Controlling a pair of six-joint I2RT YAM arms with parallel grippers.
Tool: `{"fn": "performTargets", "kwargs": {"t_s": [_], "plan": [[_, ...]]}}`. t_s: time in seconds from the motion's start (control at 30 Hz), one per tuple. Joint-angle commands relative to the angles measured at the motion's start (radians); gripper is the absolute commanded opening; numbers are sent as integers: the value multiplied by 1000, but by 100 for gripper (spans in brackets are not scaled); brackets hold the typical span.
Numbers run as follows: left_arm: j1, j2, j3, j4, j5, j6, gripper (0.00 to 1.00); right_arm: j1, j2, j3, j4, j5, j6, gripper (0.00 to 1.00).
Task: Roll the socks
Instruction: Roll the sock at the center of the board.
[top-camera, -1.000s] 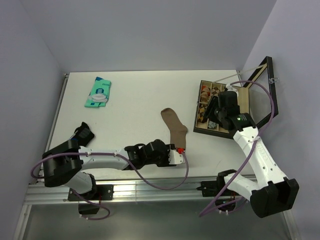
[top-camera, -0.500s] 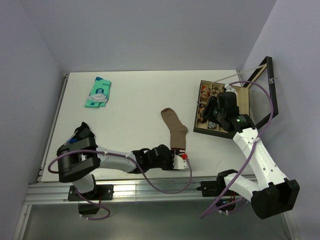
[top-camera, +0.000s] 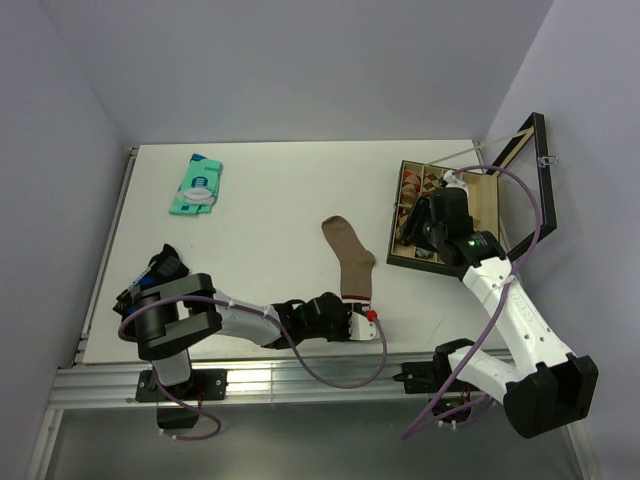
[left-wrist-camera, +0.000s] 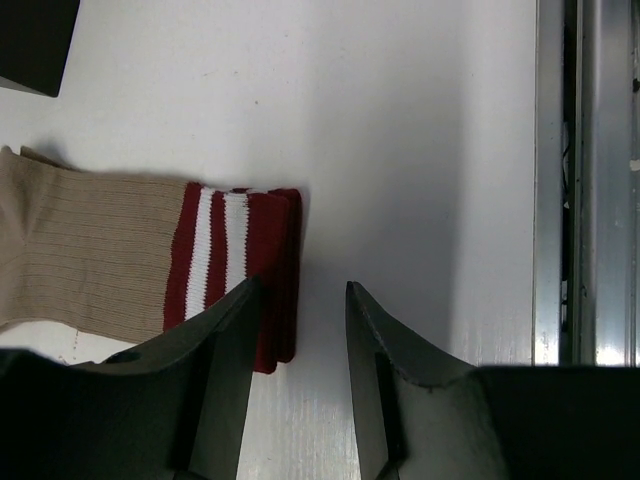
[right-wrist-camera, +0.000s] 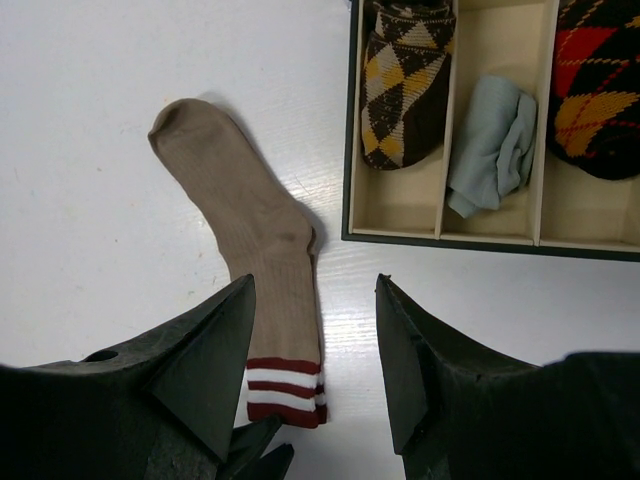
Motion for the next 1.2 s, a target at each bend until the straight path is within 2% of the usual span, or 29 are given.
{"fn": "performTargets", "kwargs": {"t_s": [0.0, 0.77, 1.17], "plan": [[-8, 14, 29, 43, 2, -2, 44, 8, -24, -3, 37, 20, -8, 59], [5, 22, 55, -3, -12, -10, 43, 15, -52, 5, 58, 6, -39, 62], [72, 69, 115, -91, 143, -28, 41, 18, -56, 9, 35, 17, -40, 62]]}}
